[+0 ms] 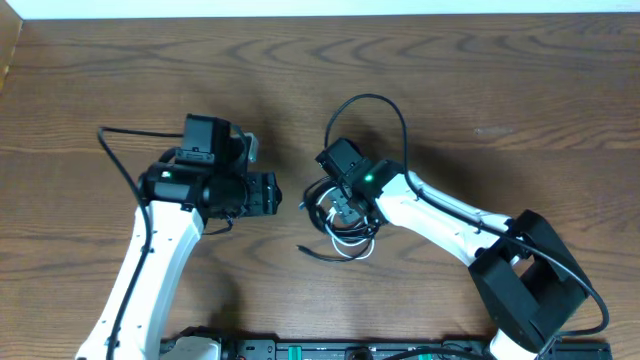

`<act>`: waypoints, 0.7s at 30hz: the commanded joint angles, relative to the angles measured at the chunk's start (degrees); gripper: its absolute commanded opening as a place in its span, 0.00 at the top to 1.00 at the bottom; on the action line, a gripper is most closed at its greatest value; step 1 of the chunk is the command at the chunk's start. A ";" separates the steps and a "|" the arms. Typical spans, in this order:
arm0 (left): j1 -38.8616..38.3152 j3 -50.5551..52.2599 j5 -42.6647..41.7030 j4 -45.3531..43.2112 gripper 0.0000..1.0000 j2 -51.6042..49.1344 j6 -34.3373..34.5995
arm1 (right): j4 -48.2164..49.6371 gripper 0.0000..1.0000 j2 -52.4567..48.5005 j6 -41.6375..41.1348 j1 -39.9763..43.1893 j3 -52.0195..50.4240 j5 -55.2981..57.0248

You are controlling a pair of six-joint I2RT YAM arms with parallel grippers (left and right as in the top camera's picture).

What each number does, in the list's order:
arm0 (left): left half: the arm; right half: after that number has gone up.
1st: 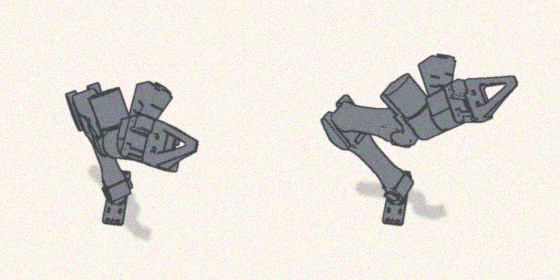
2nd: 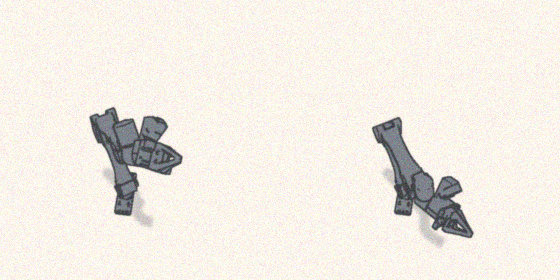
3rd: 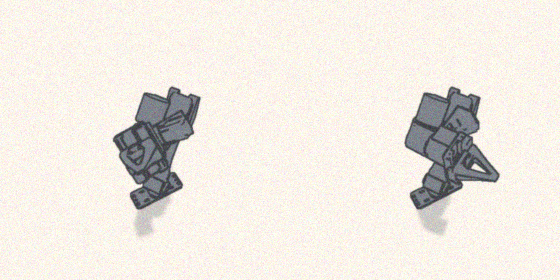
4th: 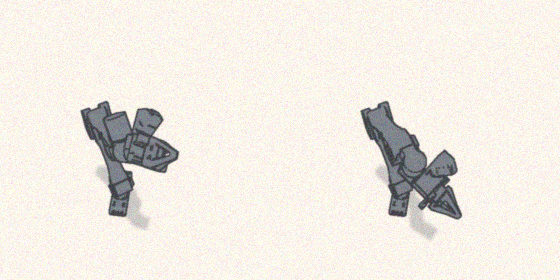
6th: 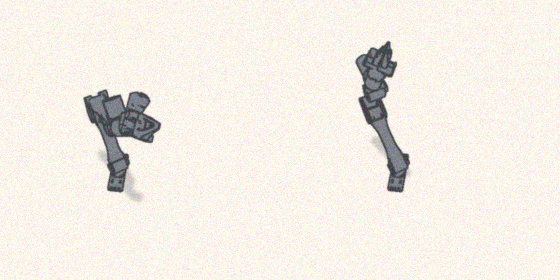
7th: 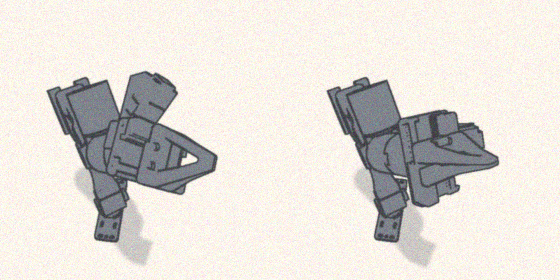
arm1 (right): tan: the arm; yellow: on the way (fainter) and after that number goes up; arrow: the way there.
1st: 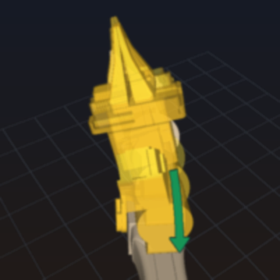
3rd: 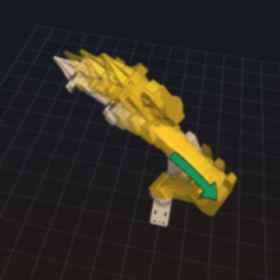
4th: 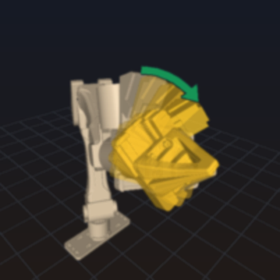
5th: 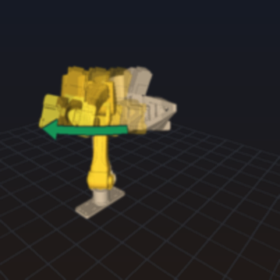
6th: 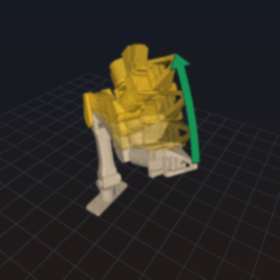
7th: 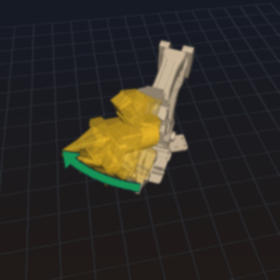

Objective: Untangle cables

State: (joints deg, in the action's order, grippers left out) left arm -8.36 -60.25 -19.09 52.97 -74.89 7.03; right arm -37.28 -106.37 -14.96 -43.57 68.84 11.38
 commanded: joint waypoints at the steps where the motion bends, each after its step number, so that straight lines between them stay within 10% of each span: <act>1: -0.13 1.11 0.74 -1.79 0.27 -2.32 -1.03 | -1.88 0.23 1.05 -2.10 0.52 0.92 6.73; 11: -1.05 1.11 -2.43 -4.04 0.28 -13.31 -1.09 | -7.78 0.12 1.05 -14.14 1.97 0.92 7.56; 17: -6.67 1.11 -10.12 -8.66 0.34 -18.51 -3.87 | -0.52 0.08 1.05 9.11 1.90 0.92 -19.98; 21: -10.84 1.11 -10.51 -11.19 0.35 -18.88 -4.79 | 1.86 0.01 1.05 11.21 1.90 0.92 -18.80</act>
State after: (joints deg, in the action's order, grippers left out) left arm -16.19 -59.22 -26.83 42.81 -93.56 4.40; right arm -36.58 -106.37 -10.74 -41.65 68.95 -2.11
